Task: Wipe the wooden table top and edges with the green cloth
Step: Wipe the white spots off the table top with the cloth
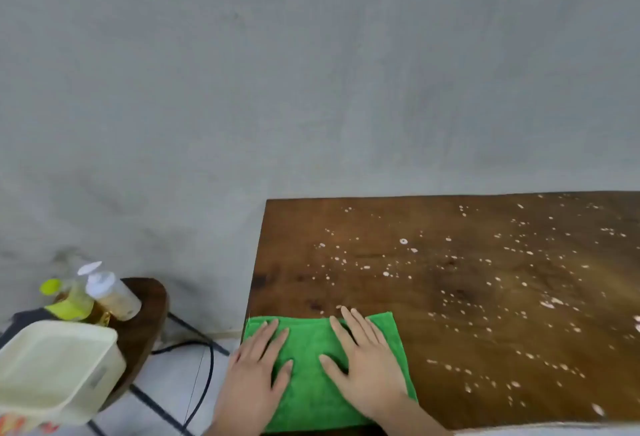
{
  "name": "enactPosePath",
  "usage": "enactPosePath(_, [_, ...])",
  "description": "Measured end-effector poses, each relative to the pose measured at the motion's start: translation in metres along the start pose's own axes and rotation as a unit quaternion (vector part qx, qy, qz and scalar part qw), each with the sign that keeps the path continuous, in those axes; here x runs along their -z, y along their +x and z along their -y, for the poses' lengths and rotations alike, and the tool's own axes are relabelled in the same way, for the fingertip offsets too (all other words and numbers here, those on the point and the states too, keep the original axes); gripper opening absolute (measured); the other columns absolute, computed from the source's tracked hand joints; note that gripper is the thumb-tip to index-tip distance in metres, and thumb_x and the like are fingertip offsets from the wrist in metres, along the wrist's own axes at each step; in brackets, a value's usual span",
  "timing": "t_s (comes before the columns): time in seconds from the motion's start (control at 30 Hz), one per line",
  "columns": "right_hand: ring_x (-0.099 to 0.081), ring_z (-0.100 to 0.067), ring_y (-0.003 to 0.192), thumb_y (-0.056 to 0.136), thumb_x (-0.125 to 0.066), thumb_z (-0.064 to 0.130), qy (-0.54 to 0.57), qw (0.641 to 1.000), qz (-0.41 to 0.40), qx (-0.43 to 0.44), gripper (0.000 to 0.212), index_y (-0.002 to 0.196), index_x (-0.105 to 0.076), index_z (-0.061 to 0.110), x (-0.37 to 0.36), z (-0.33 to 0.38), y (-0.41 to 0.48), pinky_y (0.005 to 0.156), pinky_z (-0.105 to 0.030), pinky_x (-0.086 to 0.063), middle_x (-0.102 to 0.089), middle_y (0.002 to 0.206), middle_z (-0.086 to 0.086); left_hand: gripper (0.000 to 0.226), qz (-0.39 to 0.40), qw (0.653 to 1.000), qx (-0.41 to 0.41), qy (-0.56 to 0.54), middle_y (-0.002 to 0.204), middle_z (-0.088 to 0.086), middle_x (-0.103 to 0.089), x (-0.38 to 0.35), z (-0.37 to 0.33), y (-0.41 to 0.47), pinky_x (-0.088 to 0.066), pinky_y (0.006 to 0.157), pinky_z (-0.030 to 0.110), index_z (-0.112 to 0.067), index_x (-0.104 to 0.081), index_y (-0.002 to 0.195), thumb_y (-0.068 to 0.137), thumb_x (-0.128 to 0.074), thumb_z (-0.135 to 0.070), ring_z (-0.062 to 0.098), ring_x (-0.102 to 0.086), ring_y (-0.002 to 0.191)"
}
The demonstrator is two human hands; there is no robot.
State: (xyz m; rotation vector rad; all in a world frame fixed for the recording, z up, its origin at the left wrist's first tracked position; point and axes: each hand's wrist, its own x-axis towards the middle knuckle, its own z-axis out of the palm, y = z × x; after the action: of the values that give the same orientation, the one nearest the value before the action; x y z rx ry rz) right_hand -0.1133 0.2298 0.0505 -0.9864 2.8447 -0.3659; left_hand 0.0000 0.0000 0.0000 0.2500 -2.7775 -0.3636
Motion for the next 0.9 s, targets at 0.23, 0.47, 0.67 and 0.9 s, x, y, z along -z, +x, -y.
enactPosePath(0.23, [-0.001,-0.015,0.170,0.105,-0.020,0.083,-0.013,1.000,0.012,0.007,0.086,0.175,-0.018,0.033,-0.009,-0.004,-0.001,0.137,-0.038,-0.001,-0.004,0.184,0.006,0.071,0.085,0.996,0.030,-0.008,0.181,-0.005,-0.032,0.011,-0.005,-0.003,-0.032,0.133,0.050,-0.029,-0.044,0.170,0.109,-0.035,-0.065,0.020,-0.031,0.167])
enactPosePath(0.47, [-0.009,-0.023,0.170,0.109,-0.024,0.075,-0.052,0.998,-0.018,0.019,0.079,0.173,-0.030,0.030,-0.015,-0.003,0.001,0.138,-0.047,-0.008,-0.016,0.183,0.000,0.073,0.096,0.995,0.029,-0.022,0.182,-0.005,-0.032,0.015,-0.004,-0.004,-0.030,0.134,0.049,-0.029,-0.044,0.170,0.109,-0.035,-0.067,0.020,-0.029,0.168])
enactPosePath(0.67, [-0.013,-0.019,0.170,0.118,-0.028,0.059,-0.013,0.984,0.009,0.179,0.060,0.169,-0.039,0.031,-0.036,0.036,-0.013,0.136,-0.048,-0.013,-0.024,0.181,0.004,0.067,0.083,0.988,0.058,-0.115,0.176,-0.005,-0.041,0.017,0.004,-0.004,-0.037,0.130,0.051,-0.024,-0.053,0.164,0.105,-0.053,-0.055,0.020,-0.038,0.164])
enactPosePath(0.9, [0.006,-0.014,0.170,0.113,-0.020,0.072,-0.033,0.977,0.046,0.207,0.069,0.175,-0.016,0.040,-0.029,0.025,0.009,0.137,-0.044,0.005,-0.002,0.184,0.008,0.066,0.074,0.989,0.073,-0.106,0.174,-0.002,-0.045,0.016,0.005,-0.006,-0.040,0.128,0.053,-0.021,-0.056,0.161,0.106,-0.048,-0.056,0.022,-0.040,0.162])
